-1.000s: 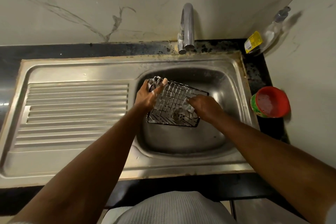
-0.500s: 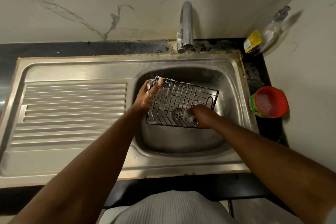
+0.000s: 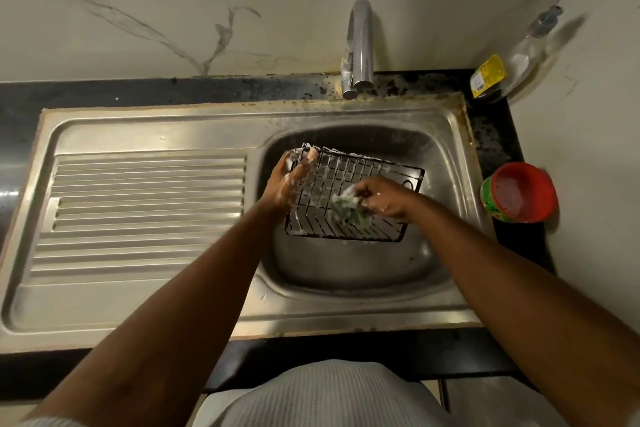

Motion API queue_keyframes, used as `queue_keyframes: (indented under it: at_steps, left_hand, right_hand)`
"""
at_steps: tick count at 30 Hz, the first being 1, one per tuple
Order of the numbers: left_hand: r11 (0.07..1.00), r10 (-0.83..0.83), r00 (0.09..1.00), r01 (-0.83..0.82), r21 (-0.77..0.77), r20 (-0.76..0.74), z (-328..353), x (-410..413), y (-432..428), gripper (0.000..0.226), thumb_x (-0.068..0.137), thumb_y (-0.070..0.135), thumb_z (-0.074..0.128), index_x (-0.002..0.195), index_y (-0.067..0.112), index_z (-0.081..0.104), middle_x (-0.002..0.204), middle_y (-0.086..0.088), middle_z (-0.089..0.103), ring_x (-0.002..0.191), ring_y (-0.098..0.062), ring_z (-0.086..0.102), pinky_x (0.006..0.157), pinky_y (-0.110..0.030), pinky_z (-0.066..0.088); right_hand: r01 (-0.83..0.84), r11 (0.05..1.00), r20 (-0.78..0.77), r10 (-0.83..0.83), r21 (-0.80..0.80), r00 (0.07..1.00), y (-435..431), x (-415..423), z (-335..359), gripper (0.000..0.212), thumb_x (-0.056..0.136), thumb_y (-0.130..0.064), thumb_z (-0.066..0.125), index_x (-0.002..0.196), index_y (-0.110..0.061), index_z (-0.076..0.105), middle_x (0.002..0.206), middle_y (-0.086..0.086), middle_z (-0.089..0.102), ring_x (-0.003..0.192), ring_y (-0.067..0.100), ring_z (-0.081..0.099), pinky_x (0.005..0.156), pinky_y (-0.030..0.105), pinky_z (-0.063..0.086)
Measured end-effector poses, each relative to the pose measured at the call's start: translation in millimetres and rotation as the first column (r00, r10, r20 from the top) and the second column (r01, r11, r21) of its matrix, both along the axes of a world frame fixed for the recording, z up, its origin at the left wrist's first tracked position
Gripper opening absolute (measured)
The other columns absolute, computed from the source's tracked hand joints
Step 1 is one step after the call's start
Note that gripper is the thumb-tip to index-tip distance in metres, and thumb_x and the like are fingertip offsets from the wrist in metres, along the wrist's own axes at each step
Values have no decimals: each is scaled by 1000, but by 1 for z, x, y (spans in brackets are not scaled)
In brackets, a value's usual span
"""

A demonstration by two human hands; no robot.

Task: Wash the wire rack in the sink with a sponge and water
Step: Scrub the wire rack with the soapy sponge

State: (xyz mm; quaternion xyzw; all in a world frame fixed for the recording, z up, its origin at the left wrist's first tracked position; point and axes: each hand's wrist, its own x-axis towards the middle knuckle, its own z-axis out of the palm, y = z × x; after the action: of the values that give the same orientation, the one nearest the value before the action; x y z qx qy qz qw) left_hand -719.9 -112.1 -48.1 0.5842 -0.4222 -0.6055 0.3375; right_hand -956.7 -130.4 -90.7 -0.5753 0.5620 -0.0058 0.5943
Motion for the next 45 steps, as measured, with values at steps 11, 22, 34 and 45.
queue_keyframes:
  at_steps: [11, 22, 34, 45]
  left_hand:
    - [999, 33, 998, -31, -40, 50, -26, 6, 5, 114, 73, 89, 65, 138, -3, 50, 124, -25, 63, 112, -46, 63, 93, -59, 54]
    - [975, 76, 987, -43, 218, -144, -57, 0, 1, 100, 70, 77, 79, 136, 5, 58, 122, -17, 65, 109, -29, 65, 104, -53, 53]
    - [965, 193, 980, -181, 189, -44, -31, -2, 6, 106, 80, 93, 53, 138, 3, 53, 131, -25, 64, 117, -37, 68, 100, -57, 56]
    - [966, 188, 977, -166, 201, -98, -7, -22, 25, 94, 88, 86, 36, 161, 27, 33, 153, -11, 53, 133, -19, 52, 115, -53, 39]
  right_hand:
    - [-305, 952, 31, 306, -27, 952, 20, 35, 10, 33, 91, 3, 66, 119, -14, 74, 120, -1, 71, 98, 12, 70, 83, 26, 58]
    - [-251, 927, -203, 198, -280, 959, 41, 94, 21, 25, 88, -5, 69, 113, -7, 69, 105, 10, 72, 93, 25, 65, 72, 29, 45]
    - [645, 498, -142, -841, -580, 522, 10, 40, 0, 28, 87, -1, 74, 114, -11, 72, 108, 4, 73, 93, 16, 67, 51, 12, 35]
    - [248, 694, -123, -437, -676, 891, 29, 103, -34, 21, 93, -9, 72, 114, -11, 72, 106, 9, 76, 91, 17, 72, 72, 24, 60]
